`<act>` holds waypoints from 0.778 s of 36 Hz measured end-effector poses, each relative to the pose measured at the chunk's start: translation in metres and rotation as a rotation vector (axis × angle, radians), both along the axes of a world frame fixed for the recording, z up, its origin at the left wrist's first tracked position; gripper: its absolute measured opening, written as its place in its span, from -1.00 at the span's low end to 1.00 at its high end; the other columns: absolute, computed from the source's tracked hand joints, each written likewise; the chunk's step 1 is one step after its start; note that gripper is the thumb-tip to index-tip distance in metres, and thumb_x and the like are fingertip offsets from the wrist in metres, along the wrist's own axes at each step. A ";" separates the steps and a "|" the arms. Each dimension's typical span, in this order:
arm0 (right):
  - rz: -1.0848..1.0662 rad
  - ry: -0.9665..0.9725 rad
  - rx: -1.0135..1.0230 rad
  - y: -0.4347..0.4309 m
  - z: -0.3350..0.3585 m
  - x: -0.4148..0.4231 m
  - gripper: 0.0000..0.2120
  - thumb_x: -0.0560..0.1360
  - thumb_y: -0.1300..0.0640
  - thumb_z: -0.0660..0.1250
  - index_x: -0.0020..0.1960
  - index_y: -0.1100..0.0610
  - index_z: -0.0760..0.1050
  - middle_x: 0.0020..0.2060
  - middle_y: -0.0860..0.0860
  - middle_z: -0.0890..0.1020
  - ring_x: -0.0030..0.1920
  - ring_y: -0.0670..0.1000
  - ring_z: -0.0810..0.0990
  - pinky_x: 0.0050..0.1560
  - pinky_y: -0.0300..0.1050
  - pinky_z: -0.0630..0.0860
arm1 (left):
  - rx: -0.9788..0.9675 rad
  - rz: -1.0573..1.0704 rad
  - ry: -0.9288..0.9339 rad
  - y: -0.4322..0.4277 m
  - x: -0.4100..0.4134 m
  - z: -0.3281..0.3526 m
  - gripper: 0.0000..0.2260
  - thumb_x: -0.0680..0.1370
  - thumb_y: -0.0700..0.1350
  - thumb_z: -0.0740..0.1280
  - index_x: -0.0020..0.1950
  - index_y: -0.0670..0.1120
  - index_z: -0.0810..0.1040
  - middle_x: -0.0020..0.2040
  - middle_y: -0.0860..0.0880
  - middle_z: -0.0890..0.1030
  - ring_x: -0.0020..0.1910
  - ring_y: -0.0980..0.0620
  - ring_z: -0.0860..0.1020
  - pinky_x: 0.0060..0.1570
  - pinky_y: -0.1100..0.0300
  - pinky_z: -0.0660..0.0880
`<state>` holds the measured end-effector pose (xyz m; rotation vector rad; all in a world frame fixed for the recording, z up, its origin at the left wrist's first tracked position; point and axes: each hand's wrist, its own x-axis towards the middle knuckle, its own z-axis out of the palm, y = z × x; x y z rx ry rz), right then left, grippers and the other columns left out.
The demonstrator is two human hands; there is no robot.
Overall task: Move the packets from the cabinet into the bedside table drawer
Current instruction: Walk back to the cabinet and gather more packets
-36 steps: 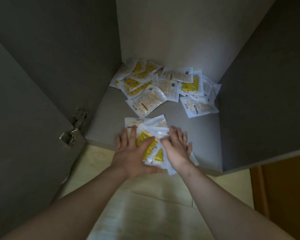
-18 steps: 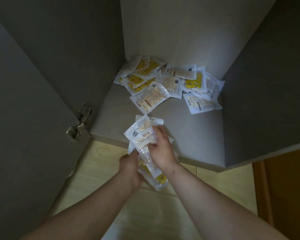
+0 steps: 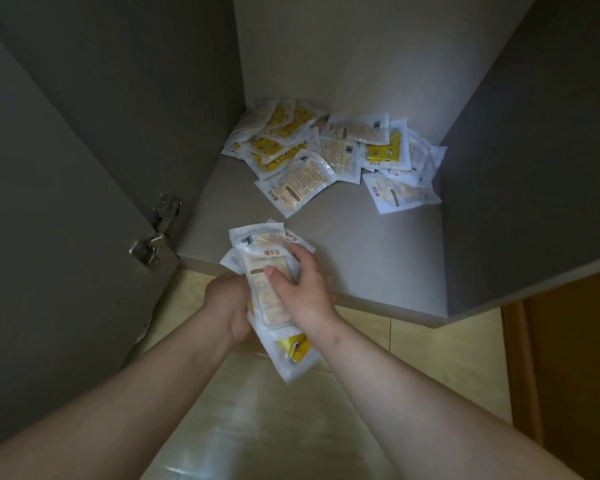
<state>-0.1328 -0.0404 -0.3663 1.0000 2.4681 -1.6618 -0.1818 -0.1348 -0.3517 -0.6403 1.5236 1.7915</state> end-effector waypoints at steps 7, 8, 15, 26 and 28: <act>-0.193 0.087 -0.503 -0.004 0.019 -0.009 -0.16 0.32 -0.19 0.46 0.47 0.00 0.16 0.30 0.01 0.46 0.23 0.05 0.52 0.26 0.06 0.47 | 0.148 -0.050 0.110 0.007 0.009 0.032 -0.86 0.52 -0.31 0.25 0.03 -0.28 0.54 -0.12 -0.24 0.62 -0.26 -0.12 0.63 -0.31 0.07 0.62; -0.192 0.101 -0.566 -0.001 0.021 -0.009 -0.28 0.37 -0.12 0.45 0.42 0.03 0.23 0.22 0.03 0.53 0.15 0.05 0.58 0.19 0.03 0.53 | 0.119 -0.059 0.144 0.008 0.010 0.035 -0.90 0.53 -0.32 0.23 -0.07 -0.28 0.54 -0.23 -0.18 0.64 -0.33 -0.07 0.64 -0.37 0.13 0.61; -0.166 0.134 -0.583 0.005 0.027 -0.012 -0.67 0.43 -0.07 0.41 0.02 0.17 0.58 -0.19 0.06 0.68 -0.23 0.00 0.66 -0.13 -0.16 0.61 | -0.385 -0.025 0.540 0.014 0.003 0.032 -0.73 0.57 -0.09 0.26 -0.32 -0.11 0.50 -0.28 -0.18 0.62 -0.14 -0.26 0.62 -0.09 -0.16 0.56; -0.162 0.189 -0.830 0.002 0.025 -0.019 -0.38 0.23 -0.30 0.44 0.12 0.04 0.40 -0.09 0.07 0.64 -0.11 0.02 0.66 -0.06 -0.07 0.59 | -0.246 -0.090 0.585 0.021 0.003 0.046 -0.72 0.62 -0.14 0.20 -0.15 -0.27 0.59 -0.18 -0.32 0.63 -0.23 -0.11 0.56 -0.17 -0.04 0.56; -0.142 0.183 -0.901 0.001 0.024 -0.022 -0.09 0.09 -0.40 0.48 0.31 0.02 0.38 0.09 0.13 0.64 0.06 0.09 0.65 0.13 0.06 0.56 | -0.180 -0.101 0.533 0.020 0.003 0.049 -0.73 0.62 -0.17 0.20 -0.19 -0.22 0.60 -0.27 -0.20 0.63 -0.27 -0.08 0.57 -0.25 0.13 0.56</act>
